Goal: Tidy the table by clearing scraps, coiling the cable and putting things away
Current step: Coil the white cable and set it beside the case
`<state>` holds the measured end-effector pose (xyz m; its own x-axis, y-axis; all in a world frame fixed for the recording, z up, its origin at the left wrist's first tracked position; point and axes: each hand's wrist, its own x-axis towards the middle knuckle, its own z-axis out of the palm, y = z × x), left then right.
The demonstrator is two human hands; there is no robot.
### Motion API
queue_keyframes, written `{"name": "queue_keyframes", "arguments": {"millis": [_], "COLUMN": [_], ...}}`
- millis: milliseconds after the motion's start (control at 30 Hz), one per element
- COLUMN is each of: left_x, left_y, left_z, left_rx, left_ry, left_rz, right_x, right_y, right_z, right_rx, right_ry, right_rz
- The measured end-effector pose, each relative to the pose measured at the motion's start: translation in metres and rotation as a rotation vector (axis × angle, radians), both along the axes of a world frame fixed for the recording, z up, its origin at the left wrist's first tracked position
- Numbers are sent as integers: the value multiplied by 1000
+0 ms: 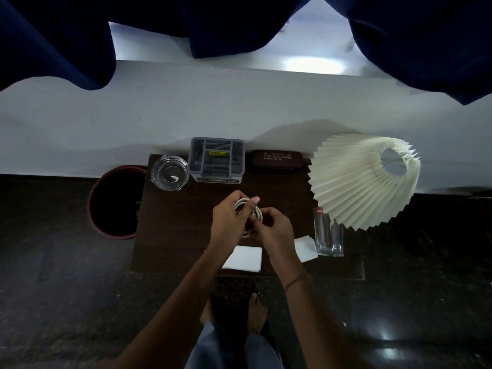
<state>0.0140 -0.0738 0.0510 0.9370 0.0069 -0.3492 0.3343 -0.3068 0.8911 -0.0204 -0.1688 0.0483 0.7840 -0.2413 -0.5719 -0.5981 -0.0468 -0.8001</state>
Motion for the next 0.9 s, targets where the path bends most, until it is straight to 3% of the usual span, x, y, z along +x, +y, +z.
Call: {"name": "queue_keyframes", "arguments": {"millis": [100,167,233,333,400,567,733,900], "left_x": [3,5,4,3,3,3,8,7], "left_y": [6,8,8,6,3,-5,7,10], "left_z": [2,1,-1,-2,0,4,-5,-11], "left_rx": [22,43,52,46,34,-30,-143,-287], "left_ry": [-7,-12,-6,-30,-49,-46,85,193], "left_rz": [17,-8,-15,34,37,28,87,-7], "right_x": [1,1,3,7,10,15,21,20], "right_y": [-11,-16,-13,1,7,6,-11,-9], "right_z": [3,5,3,4,11,15,23,26], "right_rx": [447,551,387,-225,-492,-602,-270,-564], "right_ry": [69,82,62,-50,-176,-229,-83,-203], "right_rz": [31,31,37,123,160,190,344,421]}}
